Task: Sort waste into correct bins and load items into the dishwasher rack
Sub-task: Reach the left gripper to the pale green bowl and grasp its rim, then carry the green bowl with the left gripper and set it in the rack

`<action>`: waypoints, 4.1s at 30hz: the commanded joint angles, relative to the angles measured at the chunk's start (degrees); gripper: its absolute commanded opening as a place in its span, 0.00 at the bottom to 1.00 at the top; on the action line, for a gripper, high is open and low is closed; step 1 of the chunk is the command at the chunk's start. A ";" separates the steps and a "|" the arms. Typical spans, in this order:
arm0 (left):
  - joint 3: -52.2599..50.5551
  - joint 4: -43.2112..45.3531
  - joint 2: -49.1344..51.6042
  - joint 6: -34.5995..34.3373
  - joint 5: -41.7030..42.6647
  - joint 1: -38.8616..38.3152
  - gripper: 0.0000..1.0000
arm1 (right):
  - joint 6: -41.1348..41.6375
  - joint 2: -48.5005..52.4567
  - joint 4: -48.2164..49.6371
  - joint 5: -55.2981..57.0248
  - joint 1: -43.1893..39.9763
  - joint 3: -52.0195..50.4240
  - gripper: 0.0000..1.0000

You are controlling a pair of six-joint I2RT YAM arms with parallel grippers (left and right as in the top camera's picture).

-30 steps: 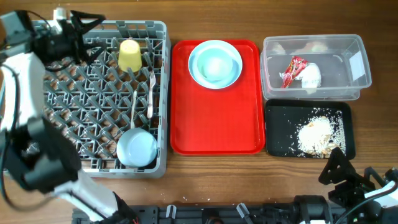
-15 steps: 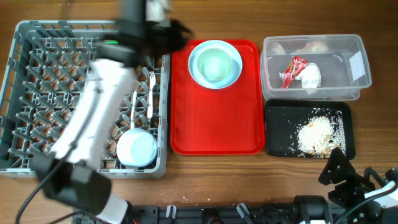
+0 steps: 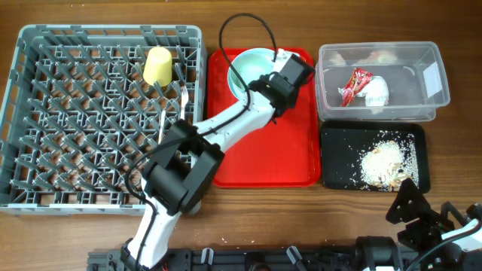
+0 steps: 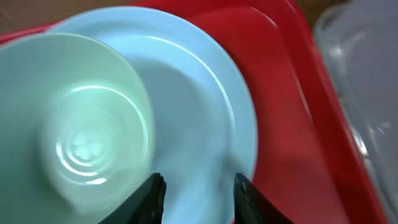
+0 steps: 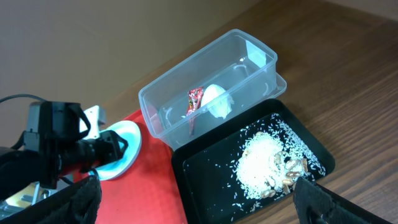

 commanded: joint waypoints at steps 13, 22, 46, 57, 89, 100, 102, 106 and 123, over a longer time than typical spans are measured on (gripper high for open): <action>1.36 -1.46 -9.62 1.14 -1.22 1.92 0.30 | 0.37 -0.26 0.11 0.52 -0.20 -0.22 1.00; 0.48 -1.27 1.38 1.11 -1.49 3.06 0.45 | 0.37 -0.26 0.11 0.52 -0.20 -0.22 1.00; 0.50 -19.58 -26.75 -6.23 44.48 15.13 0.04 | 0.37 -0.26 0.09 0.55 -0.20 -0.22 1.00; 0.37 -48.43 -23.19 17.90 78.36 44.92 0.04 | 0.37 -0.26 0.09 0.52 -0.20 -0.22 1.00; -14.73 -43.30 -17.11 27.47 84.41 57.86 0.06 | 0.37 -0.26 0.09 0.52 -0.20 -0.22 1.00; -14.73 -43.78 -17.11 27.45 80.81 62.51 0.21 | 0.37 -0.26 0.09 0.55 -0.20 -0.22 1.00; -14.73 -43.93 -17.11 27.47 78.07 63.65 0.37 | 0.37 -0.26 0.09 0.52 -0.20 -0.22 1.00; -14.71 -43.98 -17.14 26.03 74.66 66.66 0.58 | 0.39 -0.26 0.09 0.52 -0.20 -0.22 1.00; -8.50 -48.83 -32.13 17.55 74.38 60.37 0.63 | 0.39 -0.26 0.09 0.52 -0.20 -0.22 1.00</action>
